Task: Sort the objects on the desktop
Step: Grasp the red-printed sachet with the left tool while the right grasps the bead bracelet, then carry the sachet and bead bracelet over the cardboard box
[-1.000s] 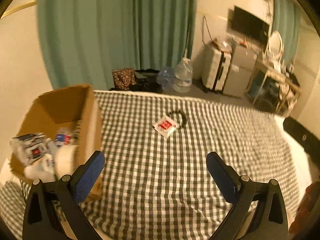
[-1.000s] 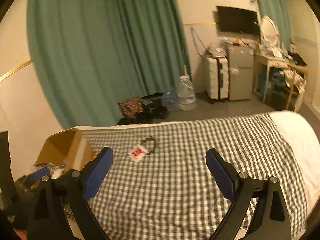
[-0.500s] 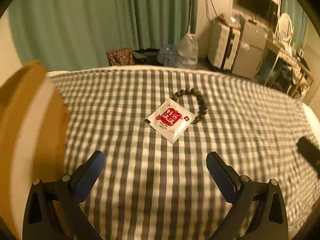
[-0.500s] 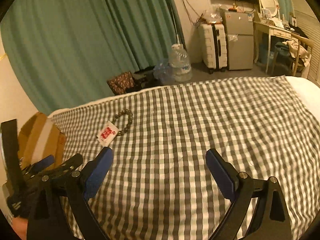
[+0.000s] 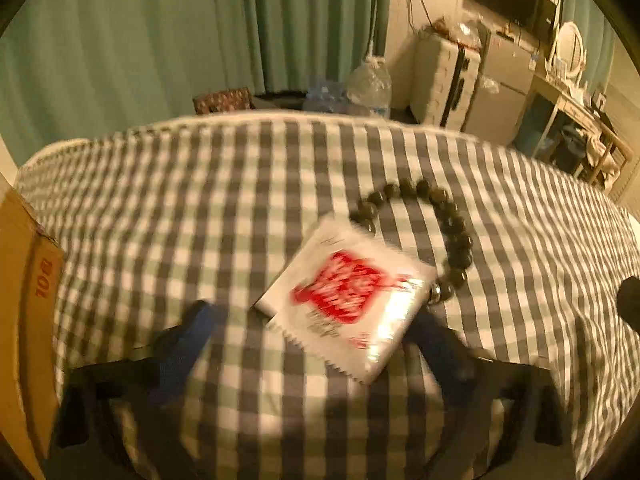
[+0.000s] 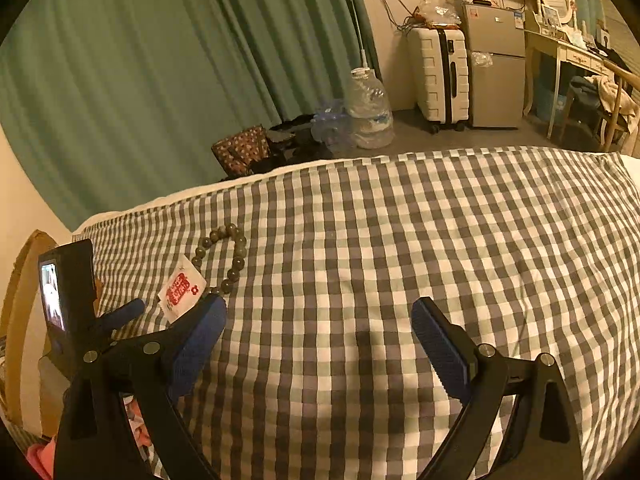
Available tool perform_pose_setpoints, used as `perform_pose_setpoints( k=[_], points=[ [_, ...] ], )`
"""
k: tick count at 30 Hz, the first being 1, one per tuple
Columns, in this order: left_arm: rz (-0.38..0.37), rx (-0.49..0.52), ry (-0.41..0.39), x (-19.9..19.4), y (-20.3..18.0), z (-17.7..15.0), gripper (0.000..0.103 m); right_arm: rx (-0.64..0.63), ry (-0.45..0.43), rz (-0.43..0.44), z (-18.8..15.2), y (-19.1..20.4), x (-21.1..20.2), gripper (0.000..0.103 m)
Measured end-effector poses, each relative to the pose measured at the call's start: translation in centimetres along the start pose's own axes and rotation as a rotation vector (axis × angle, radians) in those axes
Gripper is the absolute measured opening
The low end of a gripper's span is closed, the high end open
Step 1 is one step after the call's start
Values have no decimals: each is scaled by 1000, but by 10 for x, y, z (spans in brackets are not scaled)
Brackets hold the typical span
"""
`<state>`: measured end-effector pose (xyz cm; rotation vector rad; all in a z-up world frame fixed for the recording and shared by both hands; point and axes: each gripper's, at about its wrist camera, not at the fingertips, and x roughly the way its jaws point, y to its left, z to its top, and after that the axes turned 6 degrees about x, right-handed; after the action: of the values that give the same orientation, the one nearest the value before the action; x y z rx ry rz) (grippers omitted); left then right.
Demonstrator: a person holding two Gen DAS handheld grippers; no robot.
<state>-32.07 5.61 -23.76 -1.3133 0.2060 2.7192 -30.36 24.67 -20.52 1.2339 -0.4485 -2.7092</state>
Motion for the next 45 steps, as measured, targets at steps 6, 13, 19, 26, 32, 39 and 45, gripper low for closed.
perform_pose_setpoints(
  k=[6, 13, 19, 26, 32, 39, 45],
  points=[
    [-51, 8, -47, -17, 8, 7, 23, -45, -13, -6, 10, 27, 17, 94],
    [-23, -88, -47, -24, 41, 10, 10, -185, 44, -14, 18, 92, 62, 80],
    [13, -157, -31, -16, 63, 10, 7, -156, 166, -112, 16, 100, 110, 29],
    [18, -127, -35, -17, 58, 13, 5, -105, 158, -78, 16, 84, 85, 11],
    [-26, -150, -68, -38, 60, 21, 5, -75, 131, -8, 19, 81, 37, 11],
    [-89, -174, -107, -93, 60, 16, 5, -72, 61, 34, 22, 77, -40, 11],
    [-166, -187, -110, -159, 51, 3, 5, -47, 29, 66, 10, 74, -111, 11]
  ],
)
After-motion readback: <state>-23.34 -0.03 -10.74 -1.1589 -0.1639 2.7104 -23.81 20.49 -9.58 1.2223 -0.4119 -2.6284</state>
